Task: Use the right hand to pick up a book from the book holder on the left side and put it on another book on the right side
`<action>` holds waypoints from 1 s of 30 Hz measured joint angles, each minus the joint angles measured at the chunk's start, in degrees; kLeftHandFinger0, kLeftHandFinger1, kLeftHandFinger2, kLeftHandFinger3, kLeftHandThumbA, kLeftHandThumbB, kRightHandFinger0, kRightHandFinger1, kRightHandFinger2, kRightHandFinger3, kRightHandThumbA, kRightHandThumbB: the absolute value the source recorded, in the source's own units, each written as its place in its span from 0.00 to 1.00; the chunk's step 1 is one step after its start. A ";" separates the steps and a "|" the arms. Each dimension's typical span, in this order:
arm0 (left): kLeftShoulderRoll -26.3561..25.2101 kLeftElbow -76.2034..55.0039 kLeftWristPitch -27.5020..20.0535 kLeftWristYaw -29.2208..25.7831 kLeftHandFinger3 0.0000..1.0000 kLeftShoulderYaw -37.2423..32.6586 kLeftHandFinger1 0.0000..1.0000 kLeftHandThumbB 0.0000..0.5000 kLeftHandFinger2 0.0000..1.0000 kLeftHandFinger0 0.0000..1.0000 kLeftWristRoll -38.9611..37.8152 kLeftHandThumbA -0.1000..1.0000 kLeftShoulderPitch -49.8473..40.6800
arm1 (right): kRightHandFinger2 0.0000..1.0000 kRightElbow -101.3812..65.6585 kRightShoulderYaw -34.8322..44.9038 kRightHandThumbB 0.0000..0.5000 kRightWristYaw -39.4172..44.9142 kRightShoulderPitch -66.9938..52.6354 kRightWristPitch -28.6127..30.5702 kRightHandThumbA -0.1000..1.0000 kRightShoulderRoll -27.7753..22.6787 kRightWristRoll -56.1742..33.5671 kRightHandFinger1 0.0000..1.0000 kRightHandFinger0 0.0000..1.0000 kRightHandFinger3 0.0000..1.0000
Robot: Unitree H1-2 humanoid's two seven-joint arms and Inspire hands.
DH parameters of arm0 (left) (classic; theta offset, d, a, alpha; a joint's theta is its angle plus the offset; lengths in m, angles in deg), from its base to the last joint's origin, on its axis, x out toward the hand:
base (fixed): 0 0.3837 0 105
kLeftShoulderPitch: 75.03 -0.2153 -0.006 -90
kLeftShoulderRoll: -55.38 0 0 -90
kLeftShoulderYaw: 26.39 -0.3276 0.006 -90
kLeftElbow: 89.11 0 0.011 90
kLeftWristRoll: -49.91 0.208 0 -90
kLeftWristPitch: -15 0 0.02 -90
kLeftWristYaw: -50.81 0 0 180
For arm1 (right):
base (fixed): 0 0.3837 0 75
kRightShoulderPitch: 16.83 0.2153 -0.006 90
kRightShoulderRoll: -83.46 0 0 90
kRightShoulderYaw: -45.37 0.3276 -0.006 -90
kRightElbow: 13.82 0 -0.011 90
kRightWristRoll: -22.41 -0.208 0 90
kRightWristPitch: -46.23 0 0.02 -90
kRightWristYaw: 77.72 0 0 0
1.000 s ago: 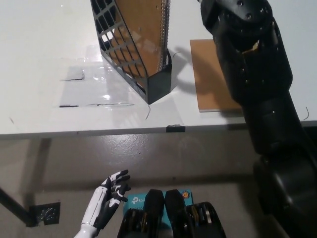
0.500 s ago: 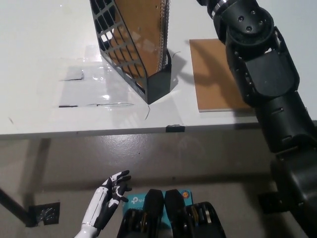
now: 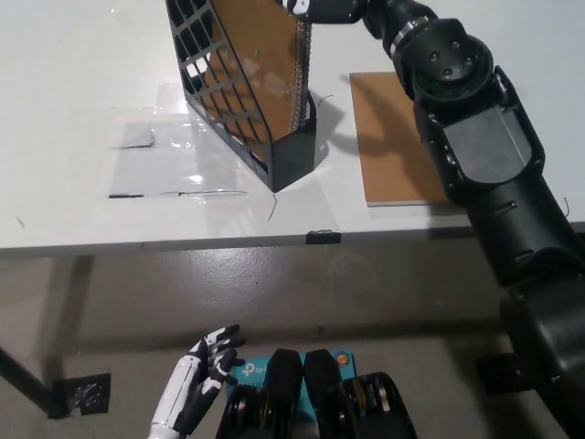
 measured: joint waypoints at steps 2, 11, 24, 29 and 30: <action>-0.05 0.00 0.00 0.03 0.84 -0.01 0.65 0.30 0.75 0.53 0.00 0.91 0.00 | 1.00 0.65 -0.01 0.98 0.00 -0.08 0.25 0.75 0.08 0.06 1.00 1.00 1.00; -0.30 -0.01 0.01 0.56 0.84 -0.10 0.65 0.33 0.73 0.54 -0.21 0.90 -0.01 | 1.00 6.96 -0.10 1.00 0.00 -0.10 2.17 0.76 0.87 0.18 1.00 1.00 1.00; -0.36 -0.03 0.04 0.67 0.84 -0.28 0.63 0.28 0.70 0.53 -0.55 0.91 0.00 | 1.00 13.56 0.53 1.00 0.22 0.03 4.47 0.72 1.64 -0.12 1.00 1.00 1.00; -0.49 -0.08 0.08 0.67 0.83 -0.42 0.62 0.28 0.68 0.52 -0.45 0.90 0.00 | 1.00 13.96 0.97 1.00 0.42 0.02 5.23 0.72 2.39 -0.27 1.00 1.00 1.00; -0.49 -0.19 0.13 0.67 0.83 -0.43 0.62 0.28 0.68 0.52 -0.46 0.90 0.00 | 1.00 13.96 1.10 1.00 0.47 0.01 5.32 0.72 2.54 -0.29 1.00 1.00 1.00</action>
